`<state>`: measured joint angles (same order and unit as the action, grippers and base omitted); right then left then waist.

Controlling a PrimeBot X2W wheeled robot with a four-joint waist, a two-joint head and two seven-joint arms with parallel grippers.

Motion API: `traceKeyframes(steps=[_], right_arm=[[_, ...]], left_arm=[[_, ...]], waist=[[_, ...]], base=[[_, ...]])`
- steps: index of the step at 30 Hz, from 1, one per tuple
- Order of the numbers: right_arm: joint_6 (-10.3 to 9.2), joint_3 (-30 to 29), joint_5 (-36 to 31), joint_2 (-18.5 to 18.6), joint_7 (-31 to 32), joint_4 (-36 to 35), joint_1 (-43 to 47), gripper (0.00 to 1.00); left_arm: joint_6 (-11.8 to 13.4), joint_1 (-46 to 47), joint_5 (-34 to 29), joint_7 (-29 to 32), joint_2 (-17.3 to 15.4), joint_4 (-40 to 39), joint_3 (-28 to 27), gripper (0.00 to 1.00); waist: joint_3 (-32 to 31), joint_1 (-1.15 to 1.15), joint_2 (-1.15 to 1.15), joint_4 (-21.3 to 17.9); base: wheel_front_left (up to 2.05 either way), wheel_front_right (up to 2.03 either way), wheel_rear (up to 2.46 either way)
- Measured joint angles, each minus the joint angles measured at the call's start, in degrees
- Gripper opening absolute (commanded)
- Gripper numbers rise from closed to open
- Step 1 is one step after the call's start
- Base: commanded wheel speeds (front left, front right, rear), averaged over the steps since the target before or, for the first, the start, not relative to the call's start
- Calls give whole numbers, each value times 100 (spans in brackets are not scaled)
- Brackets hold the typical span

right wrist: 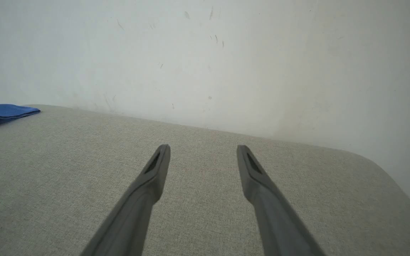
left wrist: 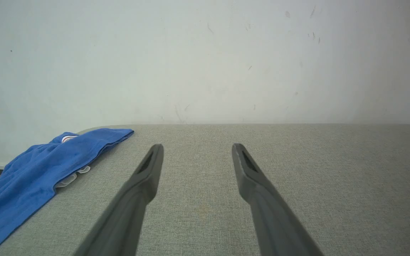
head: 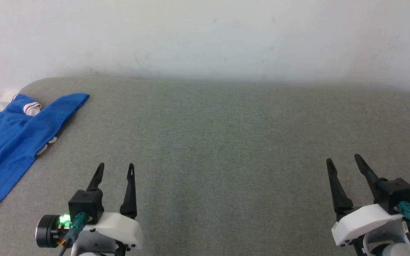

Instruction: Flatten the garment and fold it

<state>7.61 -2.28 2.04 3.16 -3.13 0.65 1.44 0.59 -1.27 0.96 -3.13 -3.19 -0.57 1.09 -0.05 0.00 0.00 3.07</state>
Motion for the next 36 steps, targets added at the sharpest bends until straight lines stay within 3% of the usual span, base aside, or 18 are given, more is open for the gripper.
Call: traceKeyframes(steps=[36], right_arm=[[0,81,56,-1,-416,208,-5,100]], left_arm=[[148,-234,271,-416,0,-53,90,100]], waist=[[19,0,0,1257]], base=[[0,0,0]])
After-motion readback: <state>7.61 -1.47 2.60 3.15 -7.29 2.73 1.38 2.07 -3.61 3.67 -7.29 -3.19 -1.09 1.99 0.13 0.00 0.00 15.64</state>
